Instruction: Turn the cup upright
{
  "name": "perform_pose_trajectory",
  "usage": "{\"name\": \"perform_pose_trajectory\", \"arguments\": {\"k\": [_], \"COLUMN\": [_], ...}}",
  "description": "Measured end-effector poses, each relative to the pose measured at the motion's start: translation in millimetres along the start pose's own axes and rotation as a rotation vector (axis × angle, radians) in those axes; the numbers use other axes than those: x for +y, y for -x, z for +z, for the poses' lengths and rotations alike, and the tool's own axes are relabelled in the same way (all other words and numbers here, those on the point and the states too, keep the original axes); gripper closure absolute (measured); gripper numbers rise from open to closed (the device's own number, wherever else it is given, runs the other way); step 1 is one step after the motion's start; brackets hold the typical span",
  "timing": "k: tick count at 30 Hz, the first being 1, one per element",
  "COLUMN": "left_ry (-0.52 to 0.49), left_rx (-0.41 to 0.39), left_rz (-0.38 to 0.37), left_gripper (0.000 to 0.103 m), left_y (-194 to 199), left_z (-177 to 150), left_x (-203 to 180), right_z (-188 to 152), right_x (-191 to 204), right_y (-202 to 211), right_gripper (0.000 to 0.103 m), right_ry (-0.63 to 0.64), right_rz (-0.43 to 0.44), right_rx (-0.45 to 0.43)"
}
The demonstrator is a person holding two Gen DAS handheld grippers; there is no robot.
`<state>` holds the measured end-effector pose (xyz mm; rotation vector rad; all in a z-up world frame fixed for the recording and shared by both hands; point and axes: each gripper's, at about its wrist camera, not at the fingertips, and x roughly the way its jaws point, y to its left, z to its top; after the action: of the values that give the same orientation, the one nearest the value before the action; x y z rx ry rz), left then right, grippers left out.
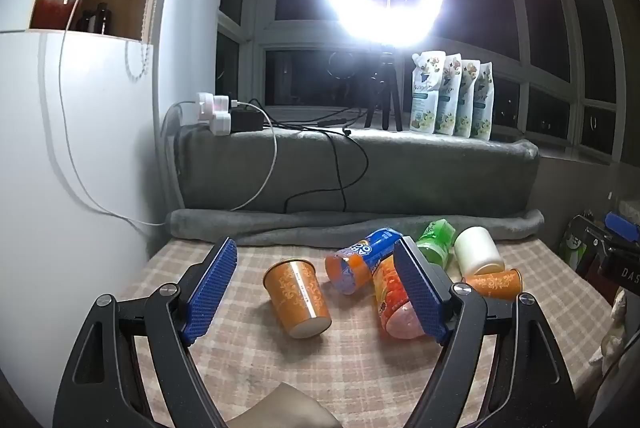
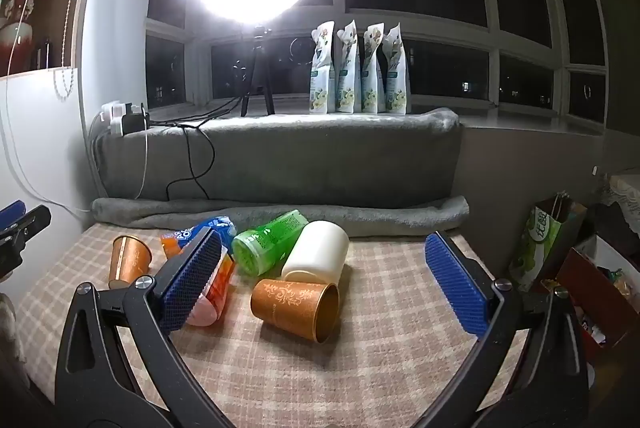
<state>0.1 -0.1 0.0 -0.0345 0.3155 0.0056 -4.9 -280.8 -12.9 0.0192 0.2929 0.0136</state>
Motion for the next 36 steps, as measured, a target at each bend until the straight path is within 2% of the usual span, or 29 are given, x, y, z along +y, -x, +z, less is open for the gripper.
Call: {"name": "perform_pose_trajectory", "arguments": {"k": [2, 8, 10, 19, 36], "left_ry": [0.000, -0.001, -0.003, 0.016, 0.025], "left_rx": [-0.001, -0.017, -0.025, -0.043, -0.052], "left_rz": [0.000, 0.001, 0.005, 0.011, 0.008], "left_gripper": [0.022, 0.022, 0.022, 0.022, 0.022], "left_y": [-0.2, 0.4, 0.5, 11.0, 16.6], "left_z": [0.3, 2.4, 3.4, 5.3, 7.2], "left_x": [-0.2, 5.3, 5.1, 4.2, 5.7], "right_z": [-2.2, 24.9, 21.9, 21.8, 19.9], "right_x": [1.4, -4.8, -2.0, -2.2, -1.7], "right_y": [0.9, -0.8, 10.6, 11.8, 12.9], "right_gripper": [0.000, 0.000, 0.000, 0.000, 0.000], "right_ry": [-0.001, 0.001, -0.005, -0.016, -0.015], "right_rz": [0.006, 0.001, -0.014, -0.017, -0.013], "right_rx": [-0.001, -0.023, -0.048, -0.067, -0.069]}}
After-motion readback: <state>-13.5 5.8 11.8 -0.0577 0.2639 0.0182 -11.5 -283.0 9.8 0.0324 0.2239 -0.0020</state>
